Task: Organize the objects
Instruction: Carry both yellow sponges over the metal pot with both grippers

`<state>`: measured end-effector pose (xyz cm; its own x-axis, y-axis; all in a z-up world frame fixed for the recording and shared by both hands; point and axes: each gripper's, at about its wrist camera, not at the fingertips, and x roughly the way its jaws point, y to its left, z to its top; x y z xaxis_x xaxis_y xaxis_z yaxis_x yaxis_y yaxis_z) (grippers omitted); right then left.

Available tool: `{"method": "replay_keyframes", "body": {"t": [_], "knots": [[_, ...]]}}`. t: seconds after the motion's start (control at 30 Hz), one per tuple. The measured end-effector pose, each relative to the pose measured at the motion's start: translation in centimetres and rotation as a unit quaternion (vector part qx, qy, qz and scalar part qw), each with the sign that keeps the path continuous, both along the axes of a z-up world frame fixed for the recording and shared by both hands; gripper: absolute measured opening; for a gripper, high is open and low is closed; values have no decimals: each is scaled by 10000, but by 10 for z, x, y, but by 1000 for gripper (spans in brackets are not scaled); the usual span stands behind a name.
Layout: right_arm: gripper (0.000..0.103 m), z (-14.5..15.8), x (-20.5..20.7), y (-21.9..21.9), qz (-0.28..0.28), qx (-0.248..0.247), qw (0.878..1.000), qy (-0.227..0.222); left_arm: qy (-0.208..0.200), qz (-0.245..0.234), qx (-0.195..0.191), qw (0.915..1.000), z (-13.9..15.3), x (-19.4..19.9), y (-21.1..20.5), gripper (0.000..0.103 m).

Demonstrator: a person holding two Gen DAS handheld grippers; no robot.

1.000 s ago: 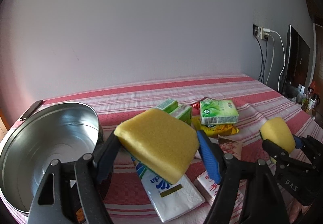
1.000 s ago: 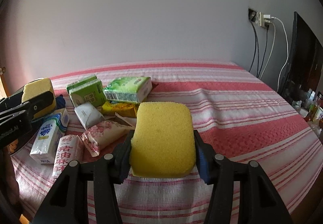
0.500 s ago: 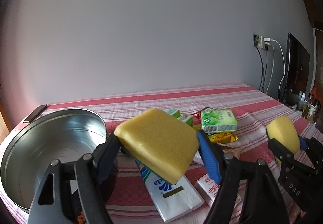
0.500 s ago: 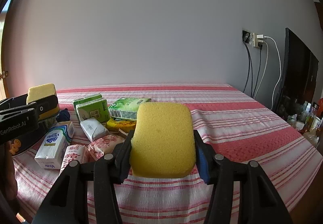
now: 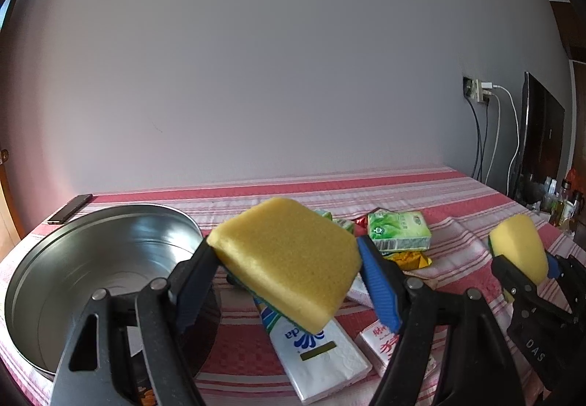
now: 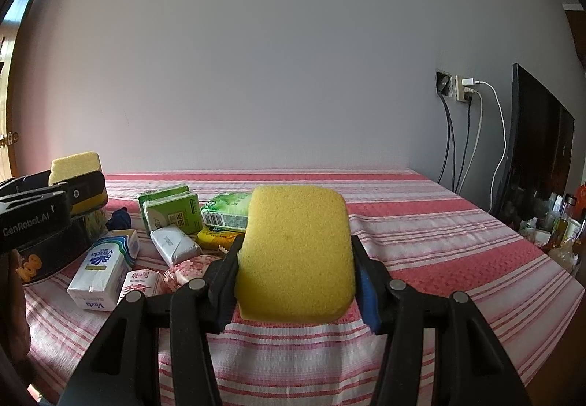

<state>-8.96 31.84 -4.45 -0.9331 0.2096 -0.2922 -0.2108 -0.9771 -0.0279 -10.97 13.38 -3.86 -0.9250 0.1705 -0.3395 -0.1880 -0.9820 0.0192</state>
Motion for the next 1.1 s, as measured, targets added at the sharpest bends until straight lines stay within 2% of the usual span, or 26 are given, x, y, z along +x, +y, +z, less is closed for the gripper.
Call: {"method": "replay_keyframes", "body": {"t": [0.23,0.4,0.63,0.83,1.1], "knots": [[56,5,0,-16,83,365,9993,-6,177,138,99,9997,14,13,-24,76],[56,27,-1,-37,402,458,9981,92,232,449,190,9985,27,19,-57,76],[56,60,-12,-74,1013,569,9929,266,149,1017,263,9944,34,18,-108,76],[56,84,-35,-111,1663,480,9847,200,-15,1418,305,9894,33,12,-146,76],[56,95,-72,-155,2159,529,9750,-7,-281,1688,291,9848,25,4,-173,76]]}}
